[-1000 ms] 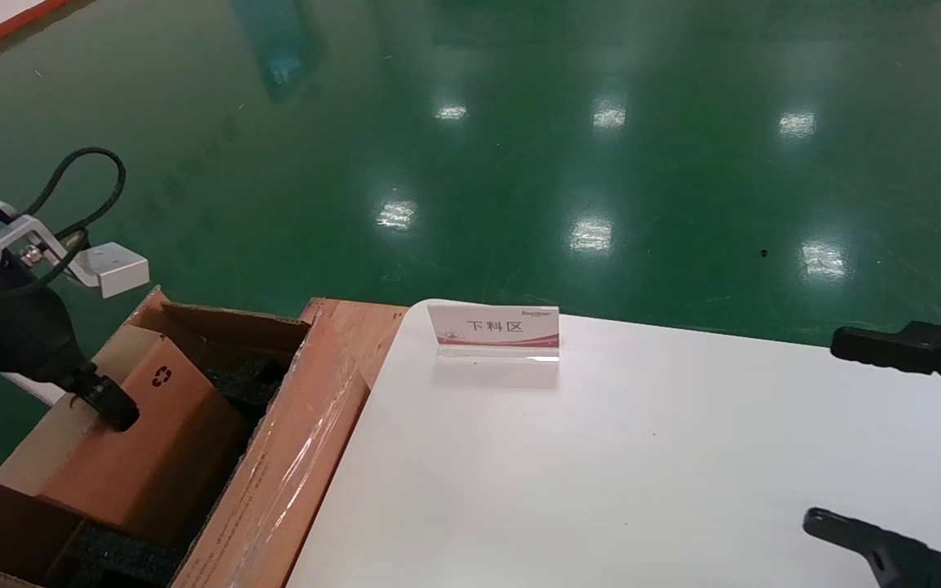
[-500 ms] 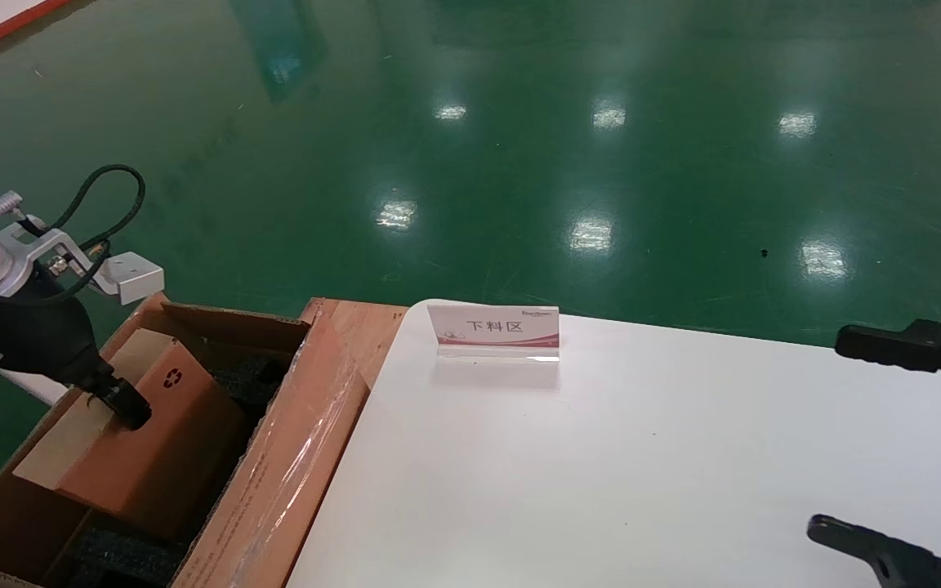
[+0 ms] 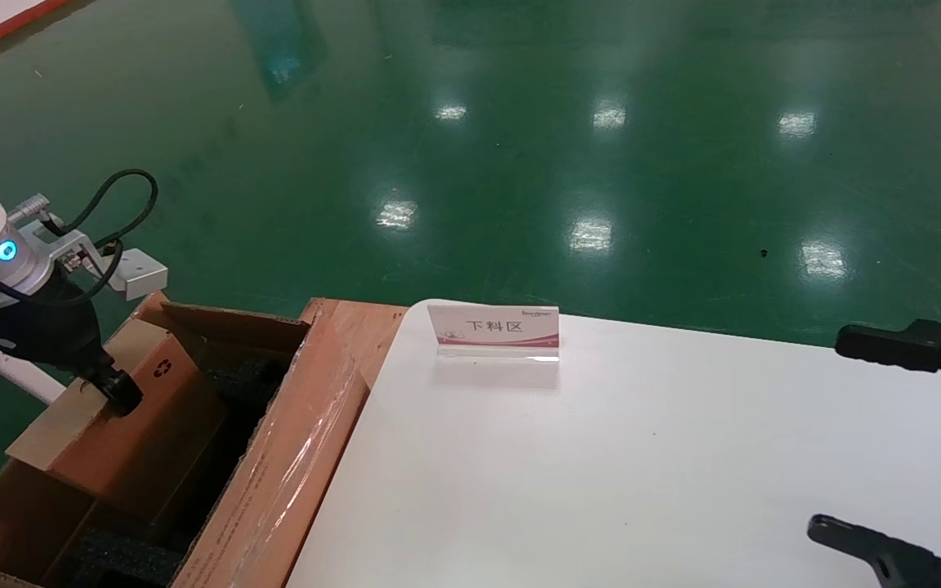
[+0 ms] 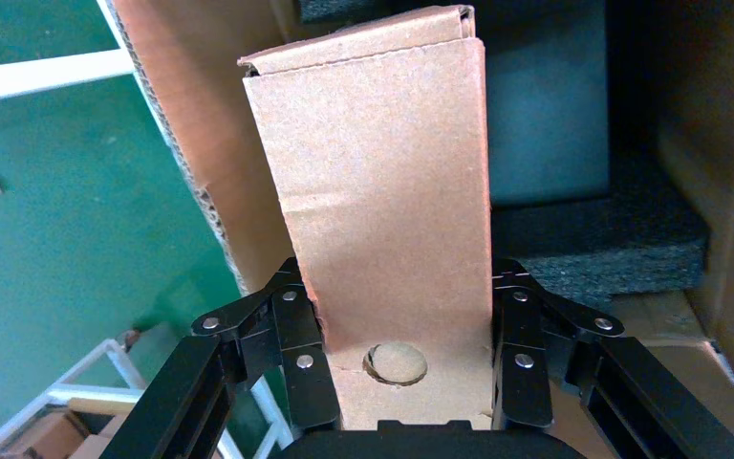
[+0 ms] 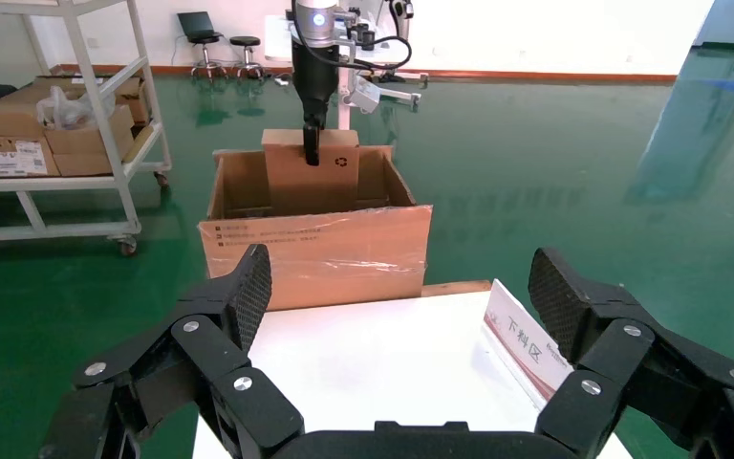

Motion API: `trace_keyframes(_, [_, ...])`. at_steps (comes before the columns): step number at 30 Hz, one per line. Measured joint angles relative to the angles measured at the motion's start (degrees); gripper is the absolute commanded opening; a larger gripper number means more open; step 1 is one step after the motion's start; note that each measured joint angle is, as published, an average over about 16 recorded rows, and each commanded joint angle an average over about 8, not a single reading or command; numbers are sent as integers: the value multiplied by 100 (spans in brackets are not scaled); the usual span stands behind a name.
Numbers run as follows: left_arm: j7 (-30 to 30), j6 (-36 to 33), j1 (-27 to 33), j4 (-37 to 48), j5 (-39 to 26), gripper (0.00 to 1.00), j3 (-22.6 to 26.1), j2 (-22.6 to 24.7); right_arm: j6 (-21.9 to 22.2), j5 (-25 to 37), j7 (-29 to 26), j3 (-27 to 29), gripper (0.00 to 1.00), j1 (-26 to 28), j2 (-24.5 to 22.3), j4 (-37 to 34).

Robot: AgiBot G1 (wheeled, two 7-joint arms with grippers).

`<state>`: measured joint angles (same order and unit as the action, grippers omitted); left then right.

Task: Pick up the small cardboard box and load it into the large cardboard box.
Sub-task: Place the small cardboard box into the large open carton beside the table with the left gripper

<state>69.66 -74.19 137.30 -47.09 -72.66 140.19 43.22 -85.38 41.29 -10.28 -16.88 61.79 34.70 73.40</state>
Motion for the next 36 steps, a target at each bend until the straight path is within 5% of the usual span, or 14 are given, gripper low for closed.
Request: trace_keyframes(36, [-140, 410, -883, 932, -51, 0, 61, 221, 5, -8, 6, -12, 100, 3, -5, 0])
